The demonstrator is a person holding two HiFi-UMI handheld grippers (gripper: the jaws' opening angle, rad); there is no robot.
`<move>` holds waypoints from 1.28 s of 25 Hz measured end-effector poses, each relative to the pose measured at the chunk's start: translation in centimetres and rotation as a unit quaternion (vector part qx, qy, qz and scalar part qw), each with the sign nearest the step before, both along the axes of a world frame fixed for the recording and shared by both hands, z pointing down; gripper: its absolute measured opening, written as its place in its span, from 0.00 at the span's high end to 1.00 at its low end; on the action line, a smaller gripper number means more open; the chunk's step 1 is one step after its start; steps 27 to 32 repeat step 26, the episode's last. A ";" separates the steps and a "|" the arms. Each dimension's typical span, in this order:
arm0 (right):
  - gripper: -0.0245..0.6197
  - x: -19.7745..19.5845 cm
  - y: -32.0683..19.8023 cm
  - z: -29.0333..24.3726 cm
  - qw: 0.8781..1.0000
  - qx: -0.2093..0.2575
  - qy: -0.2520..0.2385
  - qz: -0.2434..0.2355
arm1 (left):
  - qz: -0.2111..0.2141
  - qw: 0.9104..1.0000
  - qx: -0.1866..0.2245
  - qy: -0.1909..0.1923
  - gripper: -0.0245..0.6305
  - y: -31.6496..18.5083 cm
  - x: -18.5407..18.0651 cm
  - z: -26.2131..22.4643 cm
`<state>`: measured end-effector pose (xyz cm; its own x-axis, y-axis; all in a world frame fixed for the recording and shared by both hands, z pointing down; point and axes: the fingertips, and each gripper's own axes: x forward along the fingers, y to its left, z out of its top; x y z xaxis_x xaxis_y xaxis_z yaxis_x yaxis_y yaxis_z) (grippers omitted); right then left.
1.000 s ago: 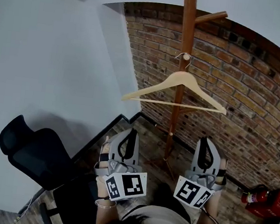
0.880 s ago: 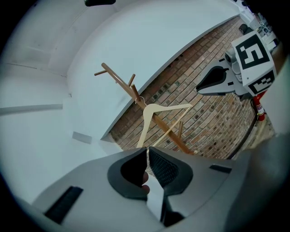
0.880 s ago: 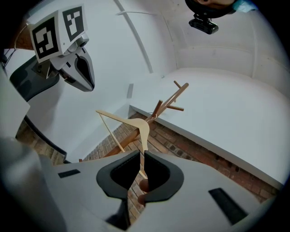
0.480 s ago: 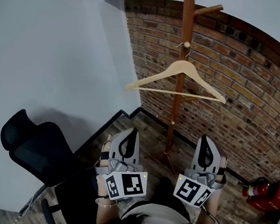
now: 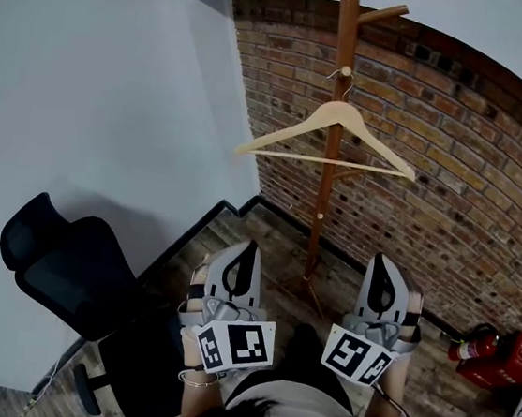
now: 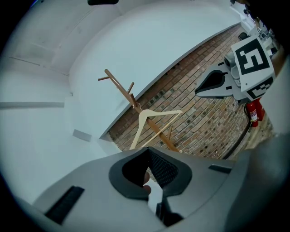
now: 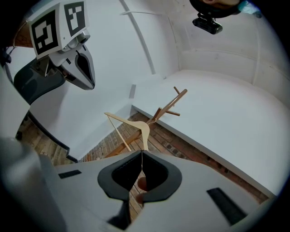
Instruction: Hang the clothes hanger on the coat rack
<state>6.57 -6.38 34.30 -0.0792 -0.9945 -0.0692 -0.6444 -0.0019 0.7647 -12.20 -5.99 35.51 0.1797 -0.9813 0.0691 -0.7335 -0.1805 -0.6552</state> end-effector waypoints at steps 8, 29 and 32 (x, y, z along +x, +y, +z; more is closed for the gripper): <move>0.90 0.9 2.7 0.3 1.000 0.002 0.005 0.003 | 0.008 1.000 0.001 0.005 0.95 2.3 1.2 0.6; 0.90 1.7 5.6 0.5 1.000 -0.002 -0.018 -0.008 | 0.026 1.000 -0.003 0.009 0.95 4.6 3.0 0.9; 0.90 1.7 5.6 0.5 1.000 -0.002 -0.018 -0.008 | 0.026 1.000 -0.003 0.009 0.95 4.6 3.0 0.9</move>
